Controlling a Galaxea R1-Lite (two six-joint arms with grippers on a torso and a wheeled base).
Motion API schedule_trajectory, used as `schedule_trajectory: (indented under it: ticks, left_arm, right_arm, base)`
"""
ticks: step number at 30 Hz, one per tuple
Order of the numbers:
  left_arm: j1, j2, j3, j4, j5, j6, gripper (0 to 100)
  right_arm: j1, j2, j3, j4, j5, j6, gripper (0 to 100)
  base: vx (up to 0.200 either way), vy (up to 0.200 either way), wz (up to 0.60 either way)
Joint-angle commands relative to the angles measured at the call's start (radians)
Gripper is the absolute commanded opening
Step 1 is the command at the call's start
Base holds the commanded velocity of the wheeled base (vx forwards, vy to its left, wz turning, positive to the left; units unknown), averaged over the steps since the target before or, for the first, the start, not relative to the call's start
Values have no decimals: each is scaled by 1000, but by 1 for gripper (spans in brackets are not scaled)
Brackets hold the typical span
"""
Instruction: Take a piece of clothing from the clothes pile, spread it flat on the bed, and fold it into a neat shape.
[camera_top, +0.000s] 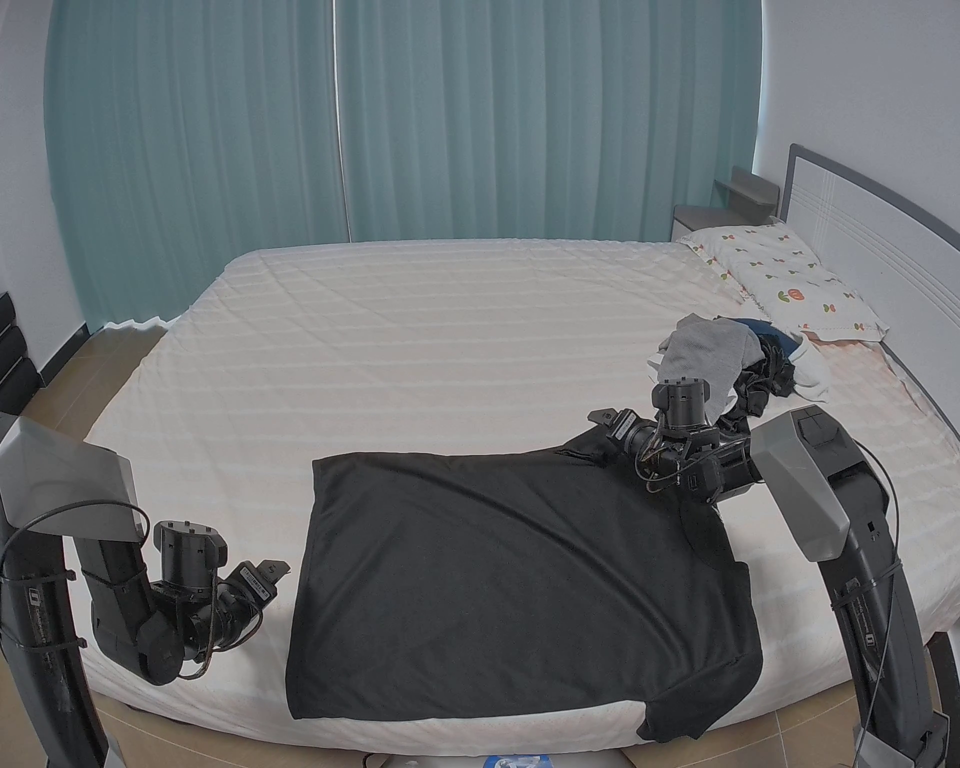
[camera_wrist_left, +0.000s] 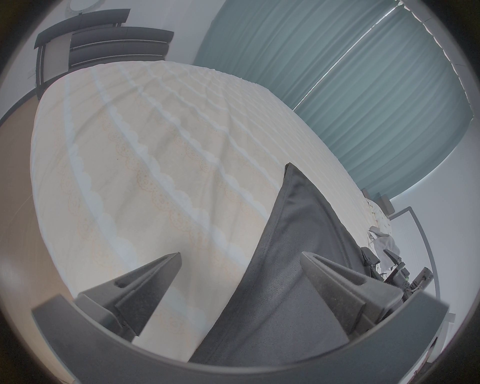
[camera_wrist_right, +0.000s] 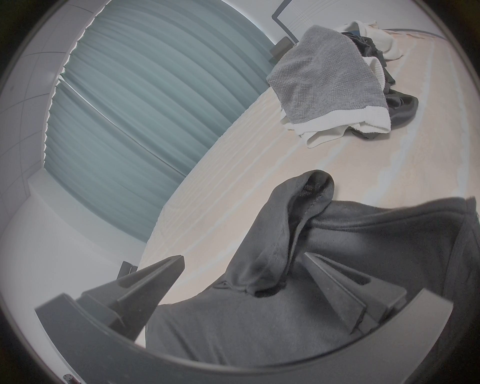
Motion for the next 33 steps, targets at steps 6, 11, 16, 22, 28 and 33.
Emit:
schedule_trajectory:
  ticks: [6, 11, 16, 22, 28, 33]
  left_arm:
    - [0, 2, 0, 0, 0, 0, 100]
    - [0, 2, 0, 0, 2, 0, 100]
    - [0, 2, 1, 0, 2, 0, 100]
    - [0, 2, 1, 0, 2, 0, 100]
    - [0, 4, 3, 0, 2, -2, 100]
    - [-1, 7, 3, 0, 2, -2, 100]
  right_arm:
    - [1, 80, -121, 83, -15, -2, 0]
    - [-1, 74, -121, 74, -15, -3, 0]
    - [-5, 68, -121, -32, -13, -5, 0]
    - [-4, 78, -121, -151, 2, -107, 0]
    - [11, 82, -121, -188, 7, -126, 100]
    - [18, 71, -121, -332, 39, -124, 100]
  base:
    - [0, 0, 0]
    - [0, 0, 0]
    - [0, 0, 0]
    - [0, 0, 0]
    - [0, 0, 0]
    - [0, 0, 0]
